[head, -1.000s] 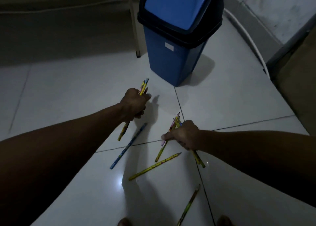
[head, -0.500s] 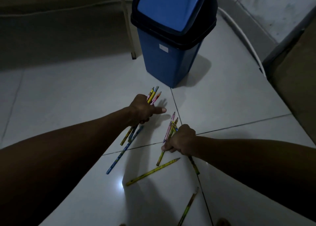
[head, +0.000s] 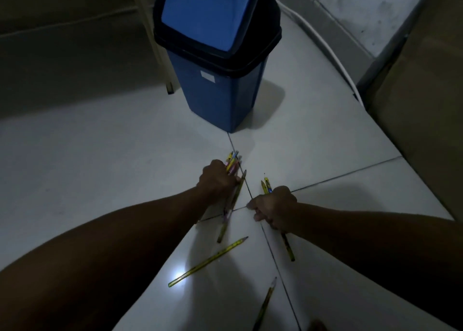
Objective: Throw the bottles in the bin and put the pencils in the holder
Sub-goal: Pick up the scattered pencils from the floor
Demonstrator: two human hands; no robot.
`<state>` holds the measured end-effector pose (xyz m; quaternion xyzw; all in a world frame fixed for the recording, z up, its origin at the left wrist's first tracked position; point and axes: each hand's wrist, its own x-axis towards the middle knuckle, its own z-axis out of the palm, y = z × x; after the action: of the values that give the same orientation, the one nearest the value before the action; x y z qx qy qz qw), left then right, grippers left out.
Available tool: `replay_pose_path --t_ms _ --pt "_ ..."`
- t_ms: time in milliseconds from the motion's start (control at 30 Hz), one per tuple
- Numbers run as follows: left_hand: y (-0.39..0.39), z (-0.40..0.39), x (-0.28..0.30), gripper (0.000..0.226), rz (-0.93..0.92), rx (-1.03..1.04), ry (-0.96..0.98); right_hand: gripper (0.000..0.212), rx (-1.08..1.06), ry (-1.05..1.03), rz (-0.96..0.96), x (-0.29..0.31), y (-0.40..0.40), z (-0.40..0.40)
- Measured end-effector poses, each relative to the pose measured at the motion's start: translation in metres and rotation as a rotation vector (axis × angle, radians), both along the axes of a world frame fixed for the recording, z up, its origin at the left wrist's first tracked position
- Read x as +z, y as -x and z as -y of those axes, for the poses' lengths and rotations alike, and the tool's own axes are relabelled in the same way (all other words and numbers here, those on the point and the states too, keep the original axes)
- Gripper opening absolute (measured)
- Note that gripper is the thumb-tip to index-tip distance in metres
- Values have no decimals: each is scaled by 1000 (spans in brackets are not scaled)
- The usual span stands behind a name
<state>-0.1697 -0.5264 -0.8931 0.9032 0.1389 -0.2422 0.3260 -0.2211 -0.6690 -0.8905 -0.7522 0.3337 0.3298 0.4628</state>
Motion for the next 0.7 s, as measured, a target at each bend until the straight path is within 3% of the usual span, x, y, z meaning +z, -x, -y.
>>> replay_pose_path --t_ms 167,300,433,567,700 --pt "-5 -10 5 38 -90 -60 55 45 -91 78 29 2 1 -9" --pt "-8 -30 22 31 -86 16 135 47 -134 82 109 3 -8 -23" --pt "-10 -58 42 22 -23 118 212 52 -45 165 158 -2 -16 -39" --pt "-4 -92 45 18 67 144 154 64 68 266 169 -10 -20 -47" --pt "10 -120 38 32 11 144 63 34 98 247 159 -2 -27 -55"
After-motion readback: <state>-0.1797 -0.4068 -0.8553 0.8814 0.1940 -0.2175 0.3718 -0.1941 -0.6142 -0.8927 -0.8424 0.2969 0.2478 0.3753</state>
